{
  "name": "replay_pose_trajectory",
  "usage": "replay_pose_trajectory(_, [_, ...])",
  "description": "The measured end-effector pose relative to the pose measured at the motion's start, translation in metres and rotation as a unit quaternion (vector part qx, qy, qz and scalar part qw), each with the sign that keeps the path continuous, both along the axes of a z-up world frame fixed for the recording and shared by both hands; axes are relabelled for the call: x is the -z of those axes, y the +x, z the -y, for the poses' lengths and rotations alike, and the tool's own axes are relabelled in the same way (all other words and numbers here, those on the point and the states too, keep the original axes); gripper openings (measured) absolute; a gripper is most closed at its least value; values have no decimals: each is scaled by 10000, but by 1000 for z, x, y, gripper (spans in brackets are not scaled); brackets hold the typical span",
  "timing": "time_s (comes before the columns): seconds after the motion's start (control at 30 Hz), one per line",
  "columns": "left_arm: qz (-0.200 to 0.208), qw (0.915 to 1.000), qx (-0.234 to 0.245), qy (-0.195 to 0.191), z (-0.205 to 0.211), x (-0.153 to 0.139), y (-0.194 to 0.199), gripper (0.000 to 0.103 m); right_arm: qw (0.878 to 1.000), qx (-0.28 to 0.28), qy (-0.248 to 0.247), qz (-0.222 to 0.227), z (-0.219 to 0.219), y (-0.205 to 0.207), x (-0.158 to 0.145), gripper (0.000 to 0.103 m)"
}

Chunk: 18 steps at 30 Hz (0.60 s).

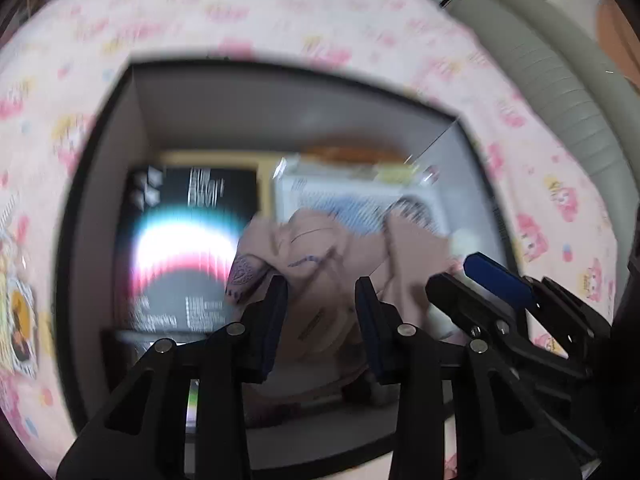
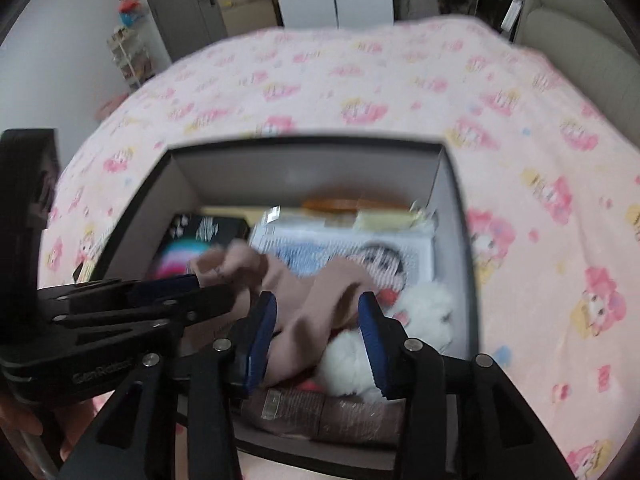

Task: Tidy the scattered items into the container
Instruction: 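Lower the pouch into the box and open the left gripper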

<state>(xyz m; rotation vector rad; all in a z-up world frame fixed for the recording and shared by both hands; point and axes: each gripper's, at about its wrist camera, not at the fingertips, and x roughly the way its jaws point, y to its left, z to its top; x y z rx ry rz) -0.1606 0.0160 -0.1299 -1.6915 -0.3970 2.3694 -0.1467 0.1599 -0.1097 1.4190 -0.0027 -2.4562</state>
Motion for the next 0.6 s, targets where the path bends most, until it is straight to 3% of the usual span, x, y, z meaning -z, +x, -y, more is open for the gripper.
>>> replay_pose_trajectory(0.07, [167, 9998, -11, -77, 0, 11, -2, 35, 9995, -6, 80, 295, 2, -2, 11, 38])
replay_pose_trajectory(0.23, [83, 9998, -110, 111, 5, 2, -1, 35, 9984, 95, 117, 549, 0, -7, 23, 38])
replay_pose_trajectory(0.37, [-432, 9989, -118, 167, 6, -25, 20, 37, 9990, 189, 3, 396, -4, 5, 11, 38])
replay_pose_trajectory(0.5, [-918, 9955, -41, 244, 3, -54, 50, 45, 9974, 72, -623, 368, -7, 25, -10, 40])
replay_pose_trajectory(0.6, [-1162, 9932, -99, 37, 6, -77, 73, 46, 9992, 66, -405, -35, -1, 48, -31, 41])
